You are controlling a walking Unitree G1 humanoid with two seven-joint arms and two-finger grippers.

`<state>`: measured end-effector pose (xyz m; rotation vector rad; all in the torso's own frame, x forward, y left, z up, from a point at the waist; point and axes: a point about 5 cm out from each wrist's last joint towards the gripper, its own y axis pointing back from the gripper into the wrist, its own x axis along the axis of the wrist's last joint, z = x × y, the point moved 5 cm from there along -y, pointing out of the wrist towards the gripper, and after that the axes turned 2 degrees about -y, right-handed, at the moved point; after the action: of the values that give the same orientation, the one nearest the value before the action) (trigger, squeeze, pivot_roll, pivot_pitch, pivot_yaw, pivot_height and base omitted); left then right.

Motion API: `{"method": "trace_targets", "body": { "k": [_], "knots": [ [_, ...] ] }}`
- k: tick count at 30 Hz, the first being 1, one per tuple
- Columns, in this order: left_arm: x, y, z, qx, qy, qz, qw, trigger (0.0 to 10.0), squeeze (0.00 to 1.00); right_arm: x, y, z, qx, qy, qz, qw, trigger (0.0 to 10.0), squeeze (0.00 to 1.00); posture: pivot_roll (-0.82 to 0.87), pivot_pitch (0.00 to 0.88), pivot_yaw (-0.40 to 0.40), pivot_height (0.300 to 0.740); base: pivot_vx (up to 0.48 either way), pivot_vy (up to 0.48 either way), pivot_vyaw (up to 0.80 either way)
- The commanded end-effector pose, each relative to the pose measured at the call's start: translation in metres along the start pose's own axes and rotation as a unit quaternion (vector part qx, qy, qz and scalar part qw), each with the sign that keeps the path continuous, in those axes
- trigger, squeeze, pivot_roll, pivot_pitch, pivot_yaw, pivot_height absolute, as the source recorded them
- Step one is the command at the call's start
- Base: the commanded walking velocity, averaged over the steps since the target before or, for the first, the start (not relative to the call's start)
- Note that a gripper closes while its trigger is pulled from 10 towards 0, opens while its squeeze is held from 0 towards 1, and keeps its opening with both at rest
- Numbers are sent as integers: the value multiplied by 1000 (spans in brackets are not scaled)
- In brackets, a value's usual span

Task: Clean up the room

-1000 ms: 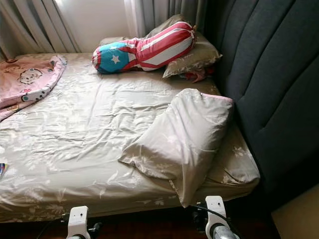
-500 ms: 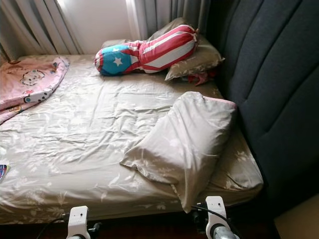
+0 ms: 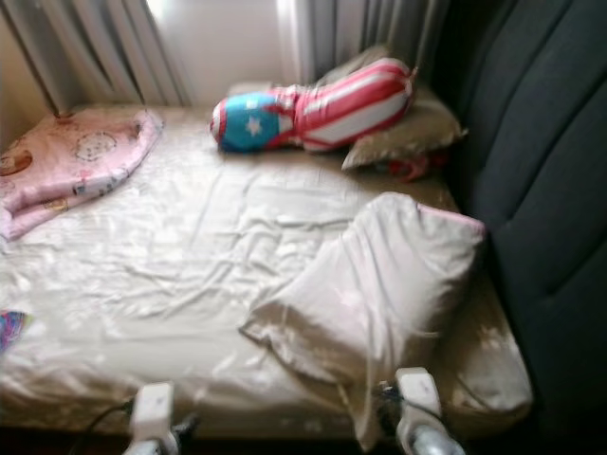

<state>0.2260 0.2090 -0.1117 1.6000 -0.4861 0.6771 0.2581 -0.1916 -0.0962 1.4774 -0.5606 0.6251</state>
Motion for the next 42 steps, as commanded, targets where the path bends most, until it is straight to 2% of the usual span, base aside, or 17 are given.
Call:
{"method": "trace_targets", "body": {
  "k": [1, 8, 25, 31, 39, 42],
  "knots": [
    [-1, 0, 6, -7, 0, -4, 1000, 10000, 0, -18, 4, 7, -10, -9, -22, 1000, 10000, 0, -5, 37, -15, 740, 315, 0, 0],
    [-1, 0, 6, -7, 1, -3, 1000, 10000, 0, -17, 4, 6, -8, -14, -16, 1000, 10000, 0, -8, 38, -13, 740, 300, 0, 0],
    [-2, 0, 5, -4, 16, -3, 1000, 10000, 0, -17, 4, 7, -12, -17, -14, 1000, 10000, 0, -10, 39, -14, 740, 0, 30, 0],
    [-2, 0, 5, -5, 12, -3, 1000, 10000, 0, -18, 5, 6, -13, -19, -14, 1000, 10000, 0, -13, 32, -9, 740, 0, 451, 0],
    [-2, 1, 4, -6, 2, 0, 1000, 10000, 0, -19, 5, 6, -15, -24, -12, 1000, 10000, 0, -16, 17, -2, 740, 0, 0, 0],
    [0, 1, 2, -4, -2, 9, 1000, 10000, 0, -18, 5, 5, -18, -41, -2, 999, 10000, 0, -19, 7, 5, 740, 0, 0, 0]
  ]
}}
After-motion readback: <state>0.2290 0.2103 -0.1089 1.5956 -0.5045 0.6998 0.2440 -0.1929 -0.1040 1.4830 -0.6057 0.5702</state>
